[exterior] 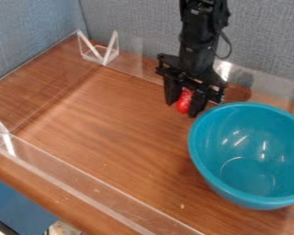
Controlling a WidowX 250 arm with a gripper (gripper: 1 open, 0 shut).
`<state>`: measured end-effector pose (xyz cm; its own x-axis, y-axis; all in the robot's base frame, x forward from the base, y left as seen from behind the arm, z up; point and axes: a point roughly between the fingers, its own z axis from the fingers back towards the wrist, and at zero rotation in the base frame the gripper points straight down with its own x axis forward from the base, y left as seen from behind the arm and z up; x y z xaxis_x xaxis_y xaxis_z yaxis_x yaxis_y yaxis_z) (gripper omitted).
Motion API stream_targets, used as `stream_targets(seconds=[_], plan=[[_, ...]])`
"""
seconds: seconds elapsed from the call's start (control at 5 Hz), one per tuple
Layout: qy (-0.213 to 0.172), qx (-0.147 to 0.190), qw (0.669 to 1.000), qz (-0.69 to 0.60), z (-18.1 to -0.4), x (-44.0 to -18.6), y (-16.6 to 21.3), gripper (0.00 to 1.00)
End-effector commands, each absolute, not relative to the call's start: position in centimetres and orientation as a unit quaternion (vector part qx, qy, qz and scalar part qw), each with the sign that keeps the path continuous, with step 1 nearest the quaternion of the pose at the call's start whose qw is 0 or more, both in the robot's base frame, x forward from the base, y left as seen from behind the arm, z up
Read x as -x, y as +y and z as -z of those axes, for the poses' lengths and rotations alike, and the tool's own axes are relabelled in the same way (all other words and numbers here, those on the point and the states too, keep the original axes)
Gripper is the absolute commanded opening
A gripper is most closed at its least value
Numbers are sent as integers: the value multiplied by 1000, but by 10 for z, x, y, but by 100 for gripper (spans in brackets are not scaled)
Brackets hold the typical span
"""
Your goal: Put the strawberry in the blue bowl
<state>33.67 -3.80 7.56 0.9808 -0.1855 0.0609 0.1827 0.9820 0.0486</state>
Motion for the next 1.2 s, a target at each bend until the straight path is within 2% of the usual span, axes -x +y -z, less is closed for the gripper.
stream_targets(seconds=[0.0, 0.4, 1.0], plan=[[-67, -20, 991, 110, -96, -345, -49, 0], [-80, -23, 988, 127, -109, -337, -58, 0], [-93, -27, 984, 151, -120, -333, -67, 0]])
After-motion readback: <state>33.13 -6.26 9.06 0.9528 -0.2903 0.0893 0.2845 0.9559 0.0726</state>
